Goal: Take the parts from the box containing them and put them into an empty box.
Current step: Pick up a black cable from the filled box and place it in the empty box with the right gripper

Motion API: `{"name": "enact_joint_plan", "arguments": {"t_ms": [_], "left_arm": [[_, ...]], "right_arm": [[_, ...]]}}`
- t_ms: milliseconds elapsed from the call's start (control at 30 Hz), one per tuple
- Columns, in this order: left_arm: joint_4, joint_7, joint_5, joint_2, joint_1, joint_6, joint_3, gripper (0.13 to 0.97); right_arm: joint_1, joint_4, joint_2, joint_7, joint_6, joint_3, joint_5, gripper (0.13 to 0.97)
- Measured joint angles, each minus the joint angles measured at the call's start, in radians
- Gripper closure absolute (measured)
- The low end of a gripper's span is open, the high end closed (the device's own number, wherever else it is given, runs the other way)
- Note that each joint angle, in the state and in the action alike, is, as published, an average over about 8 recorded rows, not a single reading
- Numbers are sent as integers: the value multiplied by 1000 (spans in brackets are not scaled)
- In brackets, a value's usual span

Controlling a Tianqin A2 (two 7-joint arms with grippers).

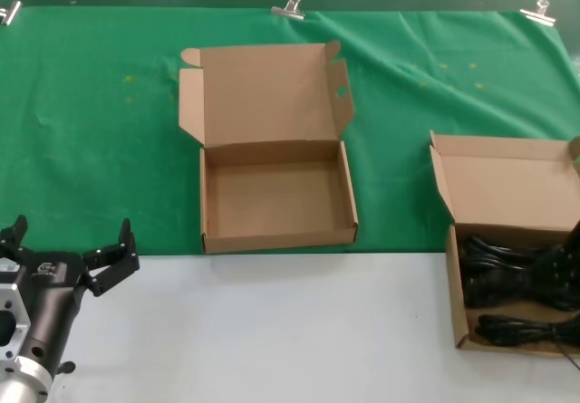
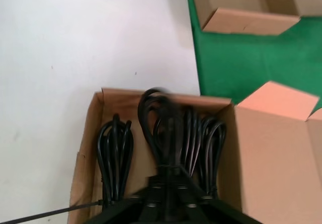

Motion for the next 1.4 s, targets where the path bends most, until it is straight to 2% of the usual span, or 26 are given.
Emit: {"name": "enact_joint_plan", "arguments": {"t_ms": [267,467,900,1200,1400], "left_arm": [[0,0,0,0,0,0,0,132],[0,0,0,0,0,0,0,132],[0,0,0,0,0,0,0,132],[0,0,0,0,0,0,0,132],[0,0,0,0,0,0,0,132]], "right_arm": [[-34,187,73,89,-50,47,42,933],[-48,236,88,107,-58,62,51,944],[-42,98,30,22,5,48,26,941],[-38,27,6,-49,19,24,5,882],[-22,-13,-9,-92,19,7,-10,789]]}}
